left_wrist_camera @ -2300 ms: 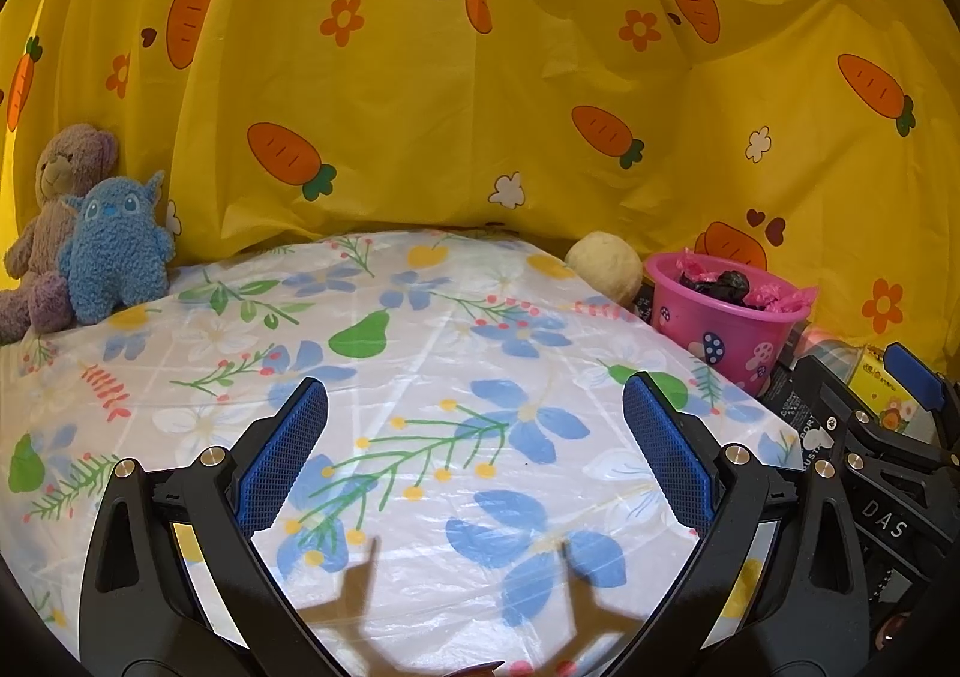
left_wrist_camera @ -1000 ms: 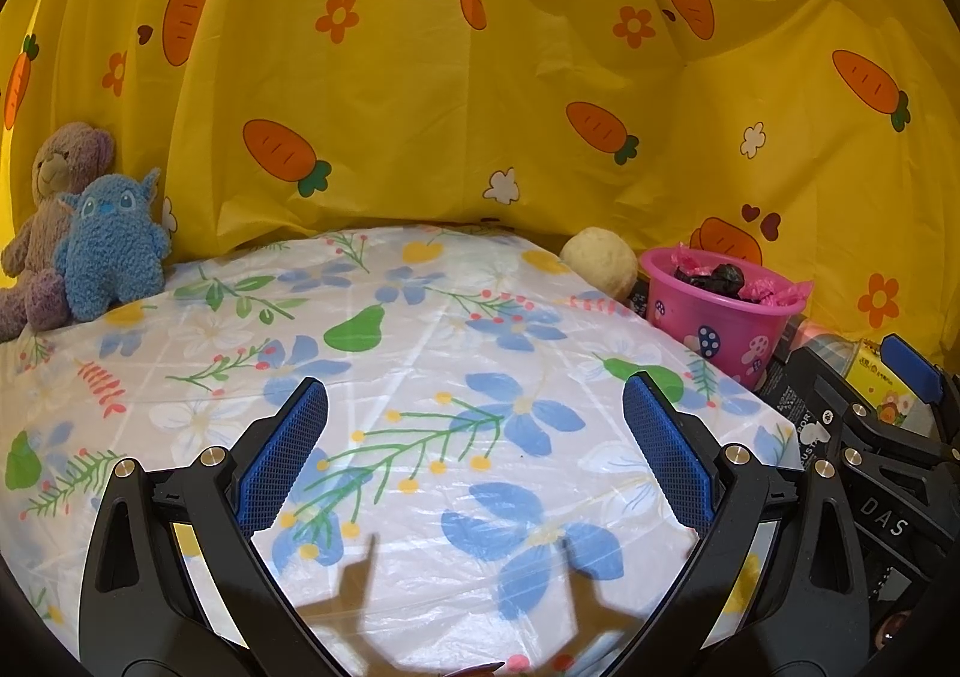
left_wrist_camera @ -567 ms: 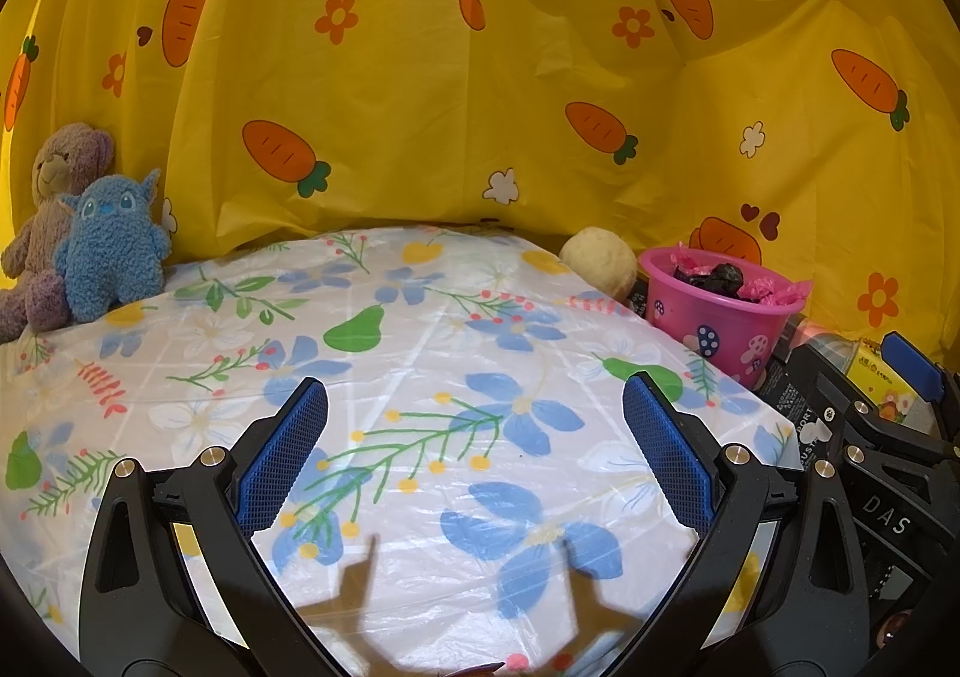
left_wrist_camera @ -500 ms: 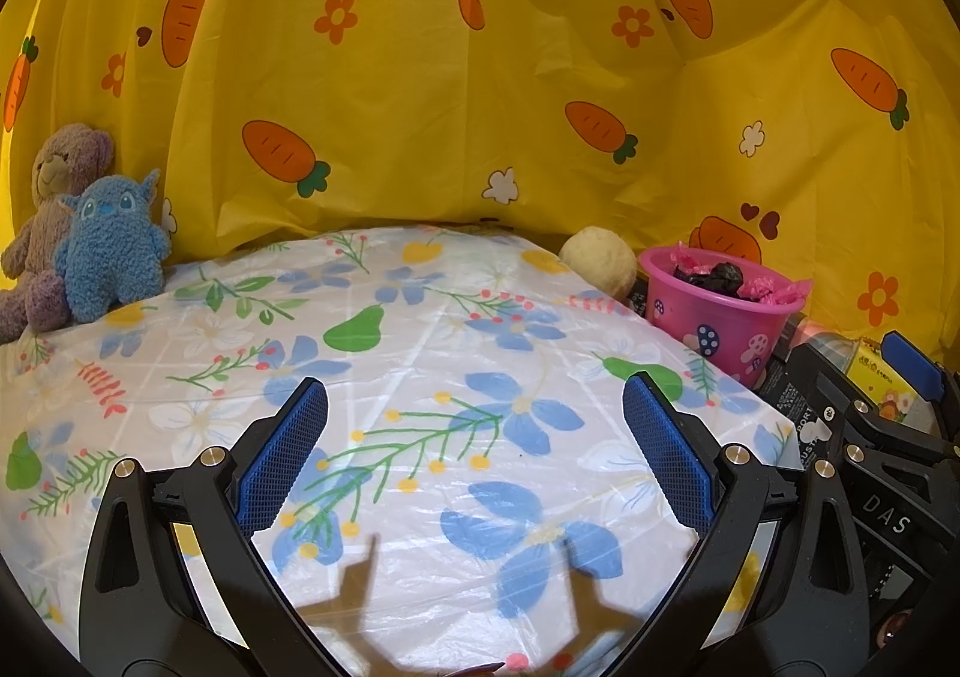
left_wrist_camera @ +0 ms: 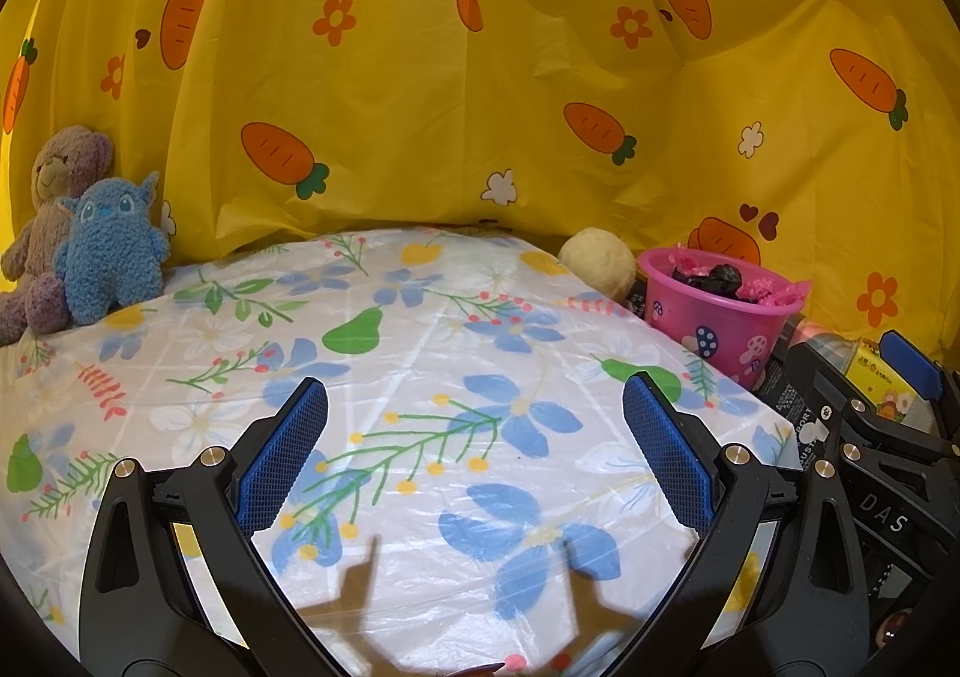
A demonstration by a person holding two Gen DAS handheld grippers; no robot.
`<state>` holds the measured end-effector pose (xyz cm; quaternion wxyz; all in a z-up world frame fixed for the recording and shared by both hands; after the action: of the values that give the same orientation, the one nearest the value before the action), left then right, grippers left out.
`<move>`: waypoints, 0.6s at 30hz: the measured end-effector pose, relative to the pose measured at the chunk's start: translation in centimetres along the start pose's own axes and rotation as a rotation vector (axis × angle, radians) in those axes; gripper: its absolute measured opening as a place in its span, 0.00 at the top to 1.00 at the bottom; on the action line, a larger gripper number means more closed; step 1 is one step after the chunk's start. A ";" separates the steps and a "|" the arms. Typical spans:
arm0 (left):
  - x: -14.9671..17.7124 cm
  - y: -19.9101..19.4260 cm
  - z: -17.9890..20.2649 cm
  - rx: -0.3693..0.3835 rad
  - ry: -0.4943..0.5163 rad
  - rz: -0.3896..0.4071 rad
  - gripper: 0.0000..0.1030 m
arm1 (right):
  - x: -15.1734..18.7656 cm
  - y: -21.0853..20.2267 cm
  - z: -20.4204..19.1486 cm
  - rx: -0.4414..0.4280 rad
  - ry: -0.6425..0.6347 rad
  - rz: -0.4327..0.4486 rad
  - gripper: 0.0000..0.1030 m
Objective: Collect trash
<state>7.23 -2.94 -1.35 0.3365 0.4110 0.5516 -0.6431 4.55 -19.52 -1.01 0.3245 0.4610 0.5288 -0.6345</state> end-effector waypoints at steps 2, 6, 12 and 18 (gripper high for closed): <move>0.0 0.0 0.0 0.000 0.001 0.000 0.06 | 0.0 0.0 0.0 0.001 -0.001 0.001 0.05; -0.1 0.0 -0.1 0.002 0.001 0.001 0.06 | -0.1 0.0 -0.2 0.002 -0.001 0.001 0.05; 0.0 0.1 0.0 0.005 0.002 -0.001 0.06 | -0.1 0.0 -0.2 0.001 0.000 0.001 0.05; 0.0 0.4 0.1 0.007 0.006 -0.006 0.06 | -0.2 0.2 -0.2 0.000 0.003 -0.003 0.05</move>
<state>7.60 -3.07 -1.56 0.3315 0.4126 0.5514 -0.6448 4.90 -19.35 -0.88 0.3228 0.4609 0.5301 -0.6343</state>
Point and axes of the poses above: each gripper's, at about its wrist camera, not at the fingertips, and y roughly the way its jaws point, z to its right, x to its underside, the point moved 7 cm from there along y, roughly the way its jaws point, and after that the axes turned 2 degrees about -z, right-handed, at the moved point
